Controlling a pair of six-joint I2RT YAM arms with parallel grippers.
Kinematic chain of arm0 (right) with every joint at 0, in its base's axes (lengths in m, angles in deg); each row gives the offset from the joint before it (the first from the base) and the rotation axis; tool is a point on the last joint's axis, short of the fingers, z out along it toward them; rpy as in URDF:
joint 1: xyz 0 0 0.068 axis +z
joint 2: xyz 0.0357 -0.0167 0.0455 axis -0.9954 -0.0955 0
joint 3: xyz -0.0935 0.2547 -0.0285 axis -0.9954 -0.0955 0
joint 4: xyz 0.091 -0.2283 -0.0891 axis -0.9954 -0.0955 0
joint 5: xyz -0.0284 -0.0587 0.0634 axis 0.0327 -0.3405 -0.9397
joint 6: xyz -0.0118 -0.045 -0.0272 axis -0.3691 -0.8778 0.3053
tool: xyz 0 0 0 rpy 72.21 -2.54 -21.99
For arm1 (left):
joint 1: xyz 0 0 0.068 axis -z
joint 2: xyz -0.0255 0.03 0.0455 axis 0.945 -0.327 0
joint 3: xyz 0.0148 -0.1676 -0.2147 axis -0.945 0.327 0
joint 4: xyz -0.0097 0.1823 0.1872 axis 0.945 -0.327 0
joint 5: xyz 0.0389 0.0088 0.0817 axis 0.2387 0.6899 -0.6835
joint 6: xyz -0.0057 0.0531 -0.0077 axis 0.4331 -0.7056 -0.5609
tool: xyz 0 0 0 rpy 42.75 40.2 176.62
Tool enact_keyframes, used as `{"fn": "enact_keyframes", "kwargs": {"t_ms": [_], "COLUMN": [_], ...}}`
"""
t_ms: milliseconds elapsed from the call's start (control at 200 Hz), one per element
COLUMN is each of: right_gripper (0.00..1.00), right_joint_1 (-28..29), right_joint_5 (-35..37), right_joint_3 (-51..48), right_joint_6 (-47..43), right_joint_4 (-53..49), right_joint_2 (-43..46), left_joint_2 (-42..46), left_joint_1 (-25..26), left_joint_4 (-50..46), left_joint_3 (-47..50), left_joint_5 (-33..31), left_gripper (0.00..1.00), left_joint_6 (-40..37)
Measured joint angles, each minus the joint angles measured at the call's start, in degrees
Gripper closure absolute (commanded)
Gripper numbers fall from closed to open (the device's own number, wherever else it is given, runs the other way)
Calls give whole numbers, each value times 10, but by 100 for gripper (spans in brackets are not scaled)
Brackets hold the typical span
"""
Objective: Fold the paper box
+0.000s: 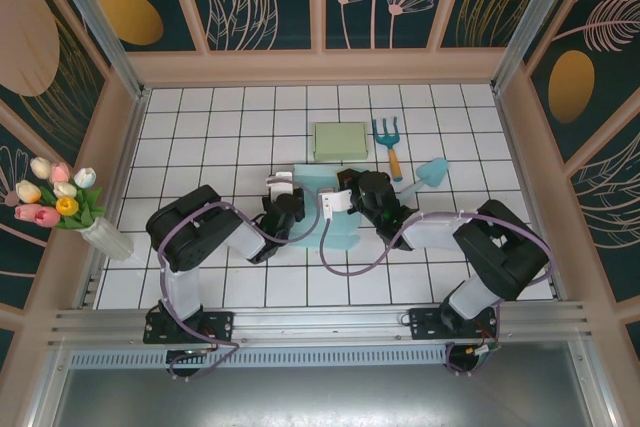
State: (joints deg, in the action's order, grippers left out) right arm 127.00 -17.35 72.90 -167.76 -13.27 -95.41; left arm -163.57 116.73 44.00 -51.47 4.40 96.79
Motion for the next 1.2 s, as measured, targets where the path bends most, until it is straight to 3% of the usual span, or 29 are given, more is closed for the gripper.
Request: {"fn": "enact_keyframes", "kwargs": {"t_ms": [95,200,575,1201], "right_gripper": [100,100,100,100], "right_joint_1": [0,0,-14,-15], "right_joint_5": [0,0,30,30], "right_joint_3": [2,3,8,8], "right_joint_6": [5,9,12,12], "right_joint_4": [0,0,-10,-11], "right_joint_2": [0,0,-7,-7], "left_joint_2": [23,57,137,32], "left_joint_1": [-6,-11,-23,-23], "left_joint_4": [1,1,-4,5], "left_joint_3": [19,46,78,19], "left_joint_5": [22,43,76,154], "left_gripper": [51,41,41,39], "left_joint_6": [-1,1,10,-25]}}
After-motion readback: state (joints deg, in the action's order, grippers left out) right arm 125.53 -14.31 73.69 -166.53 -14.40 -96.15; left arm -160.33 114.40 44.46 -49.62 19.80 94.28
